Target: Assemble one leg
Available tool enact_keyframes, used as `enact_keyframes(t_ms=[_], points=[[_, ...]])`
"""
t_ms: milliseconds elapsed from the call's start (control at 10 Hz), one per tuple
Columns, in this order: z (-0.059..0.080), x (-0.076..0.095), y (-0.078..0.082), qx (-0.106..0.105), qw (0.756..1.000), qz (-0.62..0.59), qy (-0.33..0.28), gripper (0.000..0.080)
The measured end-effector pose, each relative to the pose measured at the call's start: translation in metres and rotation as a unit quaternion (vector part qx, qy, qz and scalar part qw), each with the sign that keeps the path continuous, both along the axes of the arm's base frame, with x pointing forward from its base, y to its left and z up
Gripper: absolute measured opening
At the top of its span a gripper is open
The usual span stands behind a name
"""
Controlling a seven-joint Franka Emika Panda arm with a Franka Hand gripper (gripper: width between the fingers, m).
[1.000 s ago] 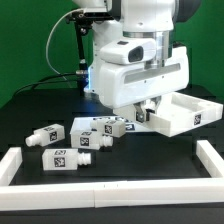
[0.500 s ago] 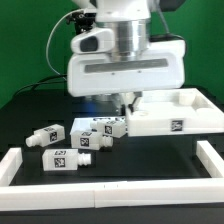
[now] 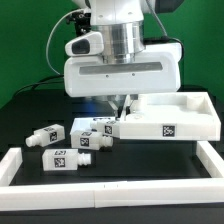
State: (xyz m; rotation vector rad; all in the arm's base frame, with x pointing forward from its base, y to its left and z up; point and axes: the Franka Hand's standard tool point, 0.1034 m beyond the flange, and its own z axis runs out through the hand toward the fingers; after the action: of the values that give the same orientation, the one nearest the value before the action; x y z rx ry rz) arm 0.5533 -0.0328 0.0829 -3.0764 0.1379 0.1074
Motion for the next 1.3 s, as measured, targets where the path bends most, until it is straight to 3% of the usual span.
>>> enact_keyframes(t_ms=[100,200,600,700,1100,1200,1300], points=[[-0.007,0.018,-0.014,-0.005,1.000,-0.007,-0.007,0.0054],[-0.014,0.017,-0.011,-0.006,1.000,-0.003,-0.008,0.0054],[-0.019,0.015,-0.010,-0.006,1.000,0.003,-0.005,0.0054],[-0.030,0.018,-0.015,-0.009,1.000,0.020,-0.008,0.0054],[-0.062,0.028,0.007,-0.013,0.999,0.039,-0.013,0.0054],[-0.064,0.035,0.012,-0.021,0.999,0.044,-0.015,0.0055],[-0.063,0.037,0.013,-0.056,0.997,0.058,-0.015,0.0055]])
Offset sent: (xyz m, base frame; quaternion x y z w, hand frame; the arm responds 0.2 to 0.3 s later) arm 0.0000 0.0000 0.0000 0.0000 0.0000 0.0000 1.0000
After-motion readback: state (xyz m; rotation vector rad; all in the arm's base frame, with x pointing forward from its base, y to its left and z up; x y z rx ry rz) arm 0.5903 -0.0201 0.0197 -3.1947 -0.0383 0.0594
